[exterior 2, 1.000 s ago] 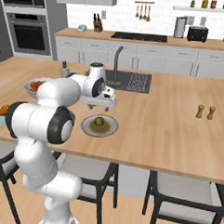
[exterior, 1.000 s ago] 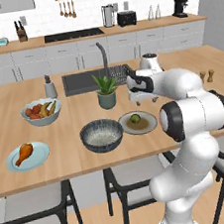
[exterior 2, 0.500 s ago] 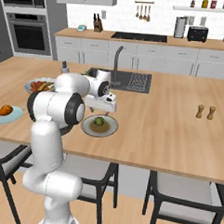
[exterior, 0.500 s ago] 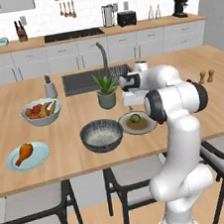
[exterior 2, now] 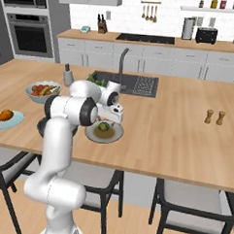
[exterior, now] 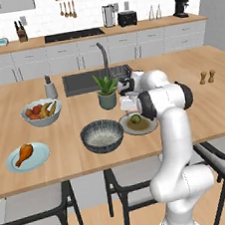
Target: Pick the chicken drumstick and lime from their plates and place them in the bowl. Then put the bowl in the fridge.
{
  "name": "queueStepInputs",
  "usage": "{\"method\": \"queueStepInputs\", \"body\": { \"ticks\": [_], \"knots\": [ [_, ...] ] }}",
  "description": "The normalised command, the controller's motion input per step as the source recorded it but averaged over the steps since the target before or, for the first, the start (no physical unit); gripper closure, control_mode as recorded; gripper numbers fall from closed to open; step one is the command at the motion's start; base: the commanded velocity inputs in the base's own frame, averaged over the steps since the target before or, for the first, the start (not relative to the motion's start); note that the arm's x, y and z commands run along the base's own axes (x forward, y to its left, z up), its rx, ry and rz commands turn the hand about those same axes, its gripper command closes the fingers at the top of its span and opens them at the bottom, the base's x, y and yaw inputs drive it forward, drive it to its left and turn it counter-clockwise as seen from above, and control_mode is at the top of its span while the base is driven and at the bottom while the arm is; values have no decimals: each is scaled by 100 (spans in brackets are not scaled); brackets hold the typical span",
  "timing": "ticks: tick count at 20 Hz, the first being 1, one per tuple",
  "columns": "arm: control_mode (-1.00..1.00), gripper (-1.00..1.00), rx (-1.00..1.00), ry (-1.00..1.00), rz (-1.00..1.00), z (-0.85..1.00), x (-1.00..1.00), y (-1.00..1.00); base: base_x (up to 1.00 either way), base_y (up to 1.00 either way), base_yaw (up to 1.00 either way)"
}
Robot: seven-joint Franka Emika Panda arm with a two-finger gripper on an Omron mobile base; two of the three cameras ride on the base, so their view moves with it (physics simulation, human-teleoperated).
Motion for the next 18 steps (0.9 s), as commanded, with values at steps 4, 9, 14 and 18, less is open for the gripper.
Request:
{"method": "queueStepInputs", "body": {
  "ticks": [4, 9, 14, 18],
  "knots": [
    [-100, -100, 0, 11, -1, -31, -4, 14, 0, 0, 0],
    [-100, -100, 0, 1, 0, -3, -1, 3, 0, 0, 0],
    [-100, -100, 0, 2, 0, -6, -9, 0, 0, 0, 0],
    [-100, -100, 0, 1, 0, -2, -3, 0, 0, 0, 0]
  ]
}}
